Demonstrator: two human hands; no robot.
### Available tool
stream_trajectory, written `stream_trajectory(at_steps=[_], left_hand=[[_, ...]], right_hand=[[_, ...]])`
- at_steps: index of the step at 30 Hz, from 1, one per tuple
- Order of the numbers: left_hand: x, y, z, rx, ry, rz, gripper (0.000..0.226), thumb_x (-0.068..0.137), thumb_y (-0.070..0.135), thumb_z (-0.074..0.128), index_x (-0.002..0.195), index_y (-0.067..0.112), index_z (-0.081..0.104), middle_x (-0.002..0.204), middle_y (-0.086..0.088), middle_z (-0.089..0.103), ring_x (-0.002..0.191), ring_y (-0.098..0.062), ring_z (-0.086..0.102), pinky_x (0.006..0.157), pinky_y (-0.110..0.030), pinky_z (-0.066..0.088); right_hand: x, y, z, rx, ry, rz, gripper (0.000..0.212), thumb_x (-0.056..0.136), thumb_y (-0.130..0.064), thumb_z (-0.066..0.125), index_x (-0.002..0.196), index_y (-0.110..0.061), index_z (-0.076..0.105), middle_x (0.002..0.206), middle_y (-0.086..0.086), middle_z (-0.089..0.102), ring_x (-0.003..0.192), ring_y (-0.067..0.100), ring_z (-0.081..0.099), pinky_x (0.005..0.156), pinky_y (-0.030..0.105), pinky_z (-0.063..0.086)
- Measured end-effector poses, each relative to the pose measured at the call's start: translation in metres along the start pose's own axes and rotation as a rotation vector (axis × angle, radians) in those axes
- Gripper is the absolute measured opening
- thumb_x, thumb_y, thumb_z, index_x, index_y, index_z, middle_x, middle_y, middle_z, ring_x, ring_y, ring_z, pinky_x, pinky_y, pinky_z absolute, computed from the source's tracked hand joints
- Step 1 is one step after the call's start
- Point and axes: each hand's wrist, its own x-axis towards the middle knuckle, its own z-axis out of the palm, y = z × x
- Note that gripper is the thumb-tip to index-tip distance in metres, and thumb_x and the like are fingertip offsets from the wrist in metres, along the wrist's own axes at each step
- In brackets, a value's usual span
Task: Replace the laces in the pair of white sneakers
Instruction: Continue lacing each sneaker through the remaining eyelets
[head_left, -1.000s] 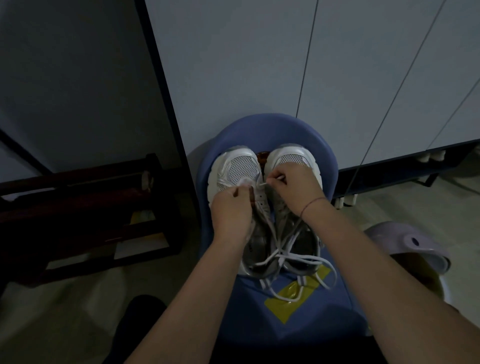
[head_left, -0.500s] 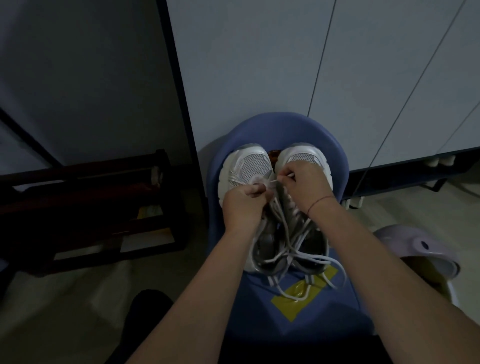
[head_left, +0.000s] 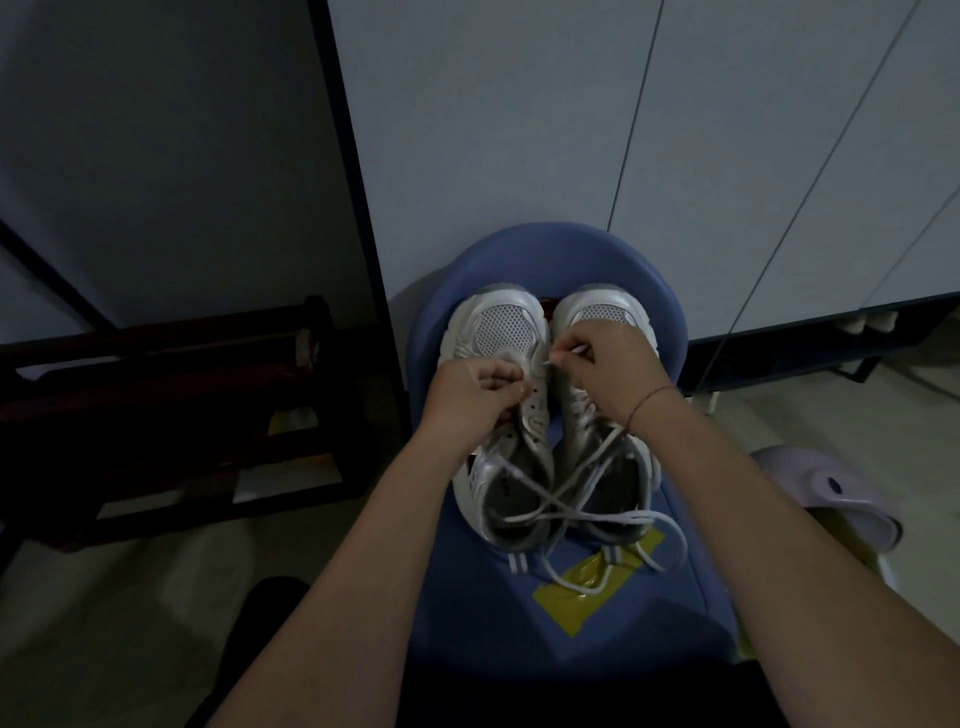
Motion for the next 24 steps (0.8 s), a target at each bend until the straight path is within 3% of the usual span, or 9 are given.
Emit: stream_trajectory(at_steps=[5, 9, 12, 15, 18, 24], left_hand=[[0.000, 0.005, -0.005, 0.030, -0.063, 0.010, 0.011, 0.085, 0.002, 0.071, 0.086, 0.013, 0.068, 0.076, -0.002, 0.069, 0.060, -0.003, 0.063, 0.062, -0.017, 0.054], [-0.006, 0.005, 0.006, -0.014, 0.004, -0.015, 0.013, 0.085, 0.004, 0.072, 0.095, 0.012, 0.071, 0.082, 0.001, 0.071, 0.076, -0.010, 0.067, 0.073, -0.020, 0.056], [-0.014, 0.007, 0.018, -0.199, 0.103, -0.091, 0.011, 0.088, 0.003, 0.069, 0.097, 0.009, 0.070, 0.080, -0.001, 0.070, 0.072, -0.011, 0.067, 0.069, -0.020, 0.057], [-0.019, 0.013, 0.026, -0.391, 0.104, -0.201, 0.016, 0.095, 0.005, 0.059, 0.081, 0.006, 0.066, 0.076, -0.009, 0.067, 0.064, -0.014, 0.064, 0.058, -0.019, 0.057], [-0.020, 0.017, 0.025, -0.509, 0.053, -0.328, 0.017, 0.099, 0.008, 0.053, 0.087, 0.001, 0.062, 0.081, -0.012, 0.064, 0.070, -0.016, 0.061, 0.056, -0.018, 0.055], [-0.020, 0.018, 0.024, -0.615, 0.063, -0.409, 0.023, 0.103, 0.008, 0.045, 0.110, -0.006, 0.061, 0.080, -0.012, 0.063, 0.069, -0.017, 0.060, 0.053, -0.018, 0.055]], right_hand=[[-0.002, -0.001, -0.001, -0.038, 0.008, -0.029, 0.009, 0.090, -0.014, 0.061, 0.086, -0.011, 0.068, 0.080, -0.004, 0.057, 0.076, 0.008, 0.050, 0.072, 0.019, 0.034], [-0.002, -0.006, 0.005, -0.101, 0.017, -0.066, 0.013, 0.089, -0.012, 0.059, 0.084, -0.010, 0.070, 0.086, -0.003, 0.055, 0.081, 0.012, 0.051, 0.078, 0.023, 0.039], [-0.001, -0.004, 0.010, -0.009, 0.047, -0.037, 0.008, 0.088, -0.011, 0.061, 0.085, -0.010, 0.069, 0.084, -0.004, 0.059, 0.075, 0.009, 0.053, 0.075, 0.016, 0.039], [0.001, 0.001, 0.010, 0.179, 0.103, 0.069, 0.009, 0.083, -0.011, 0.068, 0.086, -0.016, 0.062, 0.078, -0.006, 0.062, 0.063, 0.001, 0.057, 0.067, 0.007, 0.042], [0.001, 0.003, 0.006, 0.298, 0.087, 0.135, 0.016, 0.081, -0.008, 0.071, 0.085, -0.016, 0.058, 0.071, -0.007, 0.062, 0.051, -0.001, 0.059, 0.063, 0.013, 0.049], [0.003, 0.002, 0.005, 0.116, 0.033, 0.107, 0.013, 0.087, -0.009, 0.064, 0.075, -0.014, 0.063, 0.056, -0.006, 0.059, 0.052, 0.003, 0.056, 0.062, 0.019, 0.043]])
